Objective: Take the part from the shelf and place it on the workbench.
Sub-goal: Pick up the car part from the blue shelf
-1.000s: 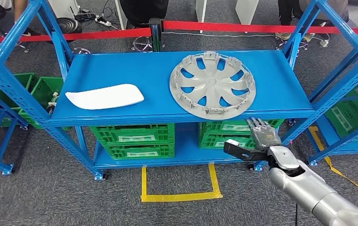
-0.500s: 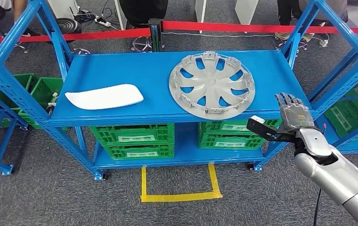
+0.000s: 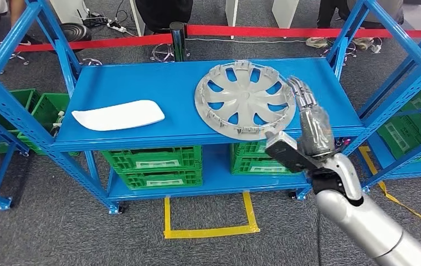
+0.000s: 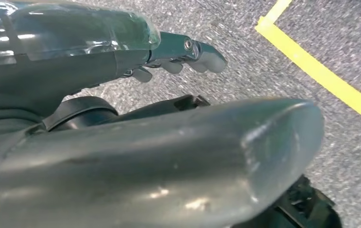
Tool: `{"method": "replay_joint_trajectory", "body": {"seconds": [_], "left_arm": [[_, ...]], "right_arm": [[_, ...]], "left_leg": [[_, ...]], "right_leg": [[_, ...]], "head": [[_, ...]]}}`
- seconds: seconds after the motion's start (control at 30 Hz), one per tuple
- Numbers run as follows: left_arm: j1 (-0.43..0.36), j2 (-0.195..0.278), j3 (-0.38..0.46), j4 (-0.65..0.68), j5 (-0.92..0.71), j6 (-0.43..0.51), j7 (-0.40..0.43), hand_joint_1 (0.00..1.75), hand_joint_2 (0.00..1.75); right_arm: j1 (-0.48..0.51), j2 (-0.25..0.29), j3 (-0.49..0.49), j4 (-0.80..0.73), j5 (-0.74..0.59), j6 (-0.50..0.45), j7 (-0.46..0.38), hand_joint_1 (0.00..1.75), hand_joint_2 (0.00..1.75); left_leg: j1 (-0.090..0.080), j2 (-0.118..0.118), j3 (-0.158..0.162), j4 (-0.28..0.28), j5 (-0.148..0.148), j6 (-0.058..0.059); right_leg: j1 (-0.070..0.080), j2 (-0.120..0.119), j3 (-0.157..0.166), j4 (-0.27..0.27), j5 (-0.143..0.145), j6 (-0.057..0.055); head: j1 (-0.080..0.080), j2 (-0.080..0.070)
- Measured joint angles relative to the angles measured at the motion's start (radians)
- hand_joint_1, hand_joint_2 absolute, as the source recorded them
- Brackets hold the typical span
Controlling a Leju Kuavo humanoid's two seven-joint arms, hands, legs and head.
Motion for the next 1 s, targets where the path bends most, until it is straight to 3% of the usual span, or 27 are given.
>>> {"method": "replay_joint_trajectory", "body": {"seconds": [0.33, 0.47, 0.57, 0.63, 0.73, 0.77, 0.8, 0.83, 0.9, 0.97, 1.0], "left_arm": [[-0.004, 0.005, 0.02, 0.0, 0.017, -0.033, 0.008, 0.0, 0.0], [-0.002, 0.012, 0.026, 0.0, 0.022, -0.04, 0.023, 0.0, 0.0], [0.001, 0.016, 0.027, 0.001, 0.022, -0.045, 0.028, 0.0, 0.0], [0.002, 0.017, 0.027, 0.0, 0.021, -0.049, 0.029, 0.0, 0.0], [0.004, 0.016, 0.027, 0.0, 0.015, -0.054, 0.034, 0.0, 0.0], [0.005, 0.017, 0.027, 0.001, 0.011, -0.055, 0.036, 0.0, 0.0], [0.006, 0.017, 0.027, 0.001, 0.008, -0.056, 0.037, 0.0, 0.0], [0.006, 0.017, 0.027, 0.001, 0.004, -0.058, 0.037, 0.0, 0.0], [0.005, 0.016, 0.027, 0.0, -0.005, -0.059, 0.037, 0.0, 0.0], [0.004, 0.014, 0.027, 0.0, -0.013, -0.059, 0.037, 0.0, 0.0], [0.005, 0.013, 0.027, 0.0, -0.015, -0.059, 0.037, 0.0, 0.0]], "right_arm": [[0.061, 0.187, 0.037, -0.119, -0.222, -0.099, -0.159, 0.0, 1.75], [0.096, 0.226, 0.047, -0.12, -0.242, -0.114, -0.159, 0.0, 1.75], [0.119, 0.234, 0.048, -0.12, -0.252, -0.116, -0.15, 0.0, 1.75], [0.127, 0.235, 0.048, -0.12, -0.253, -0.114, -0.143, 0.0, 1.75], [0.14, 0.237, 0.049, -0.12, -0.25, -0.108, -0.134, 0.0, 1.75], [0.144, 0.238, 0.049, -0.12, -0.248, -0.105, -0.131, 0.0, 1.75], [0.147, 0.238, 0.05, -0.119, -0.247, -0.102, -0.129, 0.0, 1.75], [0.148, 0.239, 0.05, -0.119, -0.244, -0.1, -0.126, 0.0, 1.75], [0.149, 0.239, 0.051, -0.119, -0.238, -0.095, -0.124, 0.0, 1.75], [0.149, 0.241, 0.052, -0.117, -0.235, -0.089, -0.121, 0.0, 1.75], [0.151, 0.241, 0.053, -0.116, -0.234, -0.087, -0.12, 0.0, 1.75]], "left_leg": [[-0.004, -0.011, 0.002, 0.001, 0.0, 0.001], [-0.01, -0.02, 0.001, 0.001, 0.0, 0.006], [-0.006, -0.028, 0.007, -0.007, 0.003, 0.017], [0.0, -0.03, 0.019, -0.013, 0.005, 0.024], [0.001, -0.032, 0.025, -0.014, 0.005, 0.027], [0.001, -0.033, 0.026, -0.013, 0.004, 0.026], [0.001, -0.034, 0.027, -0.013, 0.002, 0.025], [0.001, -0.035, 0.03, -0.013, 0.0, 0.023], [0.001, -0.037, 0.037, -0.013, -0.006, 0.017], [0.0, -0.037, 0.037, -0.014, -0.012, 0.008], [0.0, -0.036, 0.037, -0.012, -0.012, 0.001]], "right_leg": [[-0.004, -0.002, 0.001, -0.002, 0.001, 0.001], [-0.009, -0.007, 0.002, -0.004, 0.002, 0.008], [-0.01, -0.009, 0.001, 0.012, 0.006, 0.02], [-0.011, -0.008, -0.02, 0.063, -0.022, 0.028], [-0.014, -0.007, -0.101, 0.225, -0.105, 0.037], [-0.014, -0.007, -0.121, 0.258, -0.114, 0.037], [-0.014, -0.007, -0.126, 0.26, -0.104, 0.035], [-0.014, -0.007, -0.114, 0.226, -0.075, 0.031], [-0.012, -0.005, -0.063, 0.101, -0.003, 0.02], [-0.007, -0.004, -0.031, 0.016, 0.011, 0.007], [-0.004, -0.003, -0.027, 0.006, 0.004, -0.001]], "head": [[-0.001, 0.0], [-0.003, 0.0], [-0.004, 0.0], [0.001, 0.0], [0.011, 0.0], [0.012, 0.0], [0.013, 0.0], [0.013, 0.0], [0.013, 0.0], [0.014, 0.0], [0.013, 0.0]]}}
